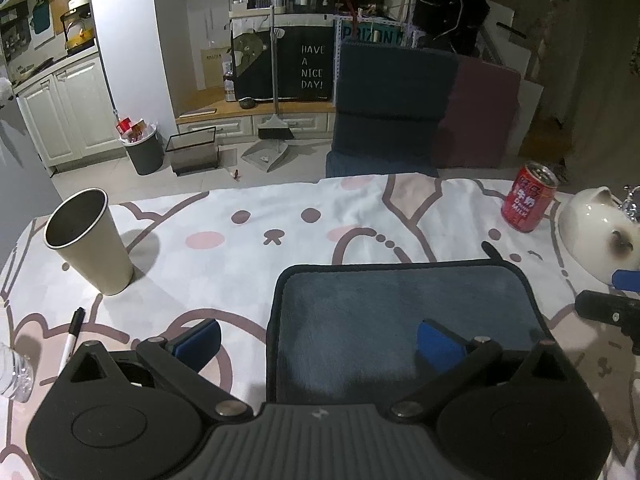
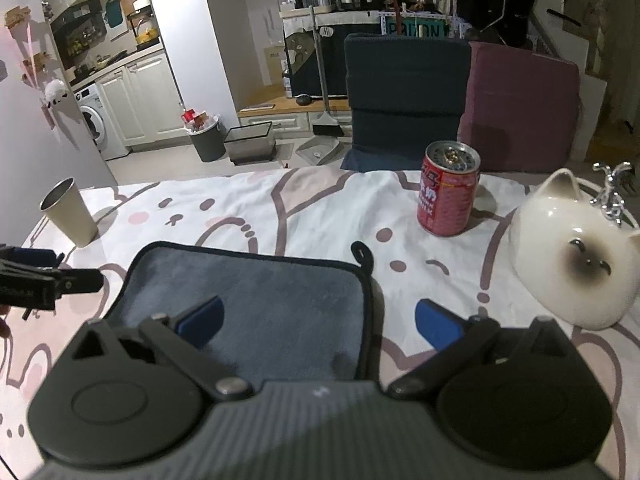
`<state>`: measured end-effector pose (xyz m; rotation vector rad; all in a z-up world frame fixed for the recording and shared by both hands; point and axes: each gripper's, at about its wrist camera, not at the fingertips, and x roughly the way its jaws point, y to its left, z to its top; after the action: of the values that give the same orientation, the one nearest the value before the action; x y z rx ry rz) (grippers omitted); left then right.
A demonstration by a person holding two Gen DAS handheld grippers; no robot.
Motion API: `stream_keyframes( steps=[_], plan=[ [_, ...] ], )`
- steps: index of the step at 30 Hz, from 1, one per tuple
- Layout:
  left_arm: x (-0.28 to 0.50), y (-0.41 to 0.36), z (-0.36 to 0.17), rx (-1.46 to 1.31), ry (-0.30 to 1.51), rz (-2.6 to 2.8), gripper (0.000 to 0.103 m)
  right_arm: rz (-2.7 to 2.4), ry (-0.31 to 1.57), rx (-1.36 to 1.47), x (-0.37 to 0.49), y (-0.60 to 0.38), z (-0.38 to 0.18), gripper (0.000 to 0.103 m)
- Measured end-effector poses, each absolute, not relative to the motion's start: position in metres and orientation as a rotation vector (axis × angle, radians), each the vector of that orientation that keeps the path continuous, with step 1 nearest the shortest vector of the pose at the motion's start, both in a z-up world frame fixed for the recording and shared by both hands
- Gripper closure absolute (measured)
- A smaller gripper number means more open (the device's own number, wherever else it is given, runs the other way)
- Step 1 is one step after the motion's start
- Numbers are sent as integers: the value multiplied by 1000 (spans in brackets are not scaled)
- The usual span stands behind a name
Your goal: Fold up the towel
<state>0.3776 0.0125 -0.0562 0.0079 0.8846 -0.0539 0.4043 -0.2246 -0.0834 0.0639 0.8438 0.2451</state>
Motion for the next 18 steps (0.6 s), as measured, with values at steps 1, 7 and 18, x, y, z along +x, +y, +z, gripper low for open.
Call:
stream_keyframes(
  steps=[1, 7, 18],
  plan=[
    [375, 12, -54, 6, 882, -55, 0, 247, 840, 69, 402, -226, -82, 0],
    [354, 9, -40, 14, 869, -60, 0, 252, 824, 68, 387, -229, -68, 0],
    [310, 5, -16, -9, 846, -77, 0, 226, 783, 62, 356, -236, -50, 0]
  ],
)
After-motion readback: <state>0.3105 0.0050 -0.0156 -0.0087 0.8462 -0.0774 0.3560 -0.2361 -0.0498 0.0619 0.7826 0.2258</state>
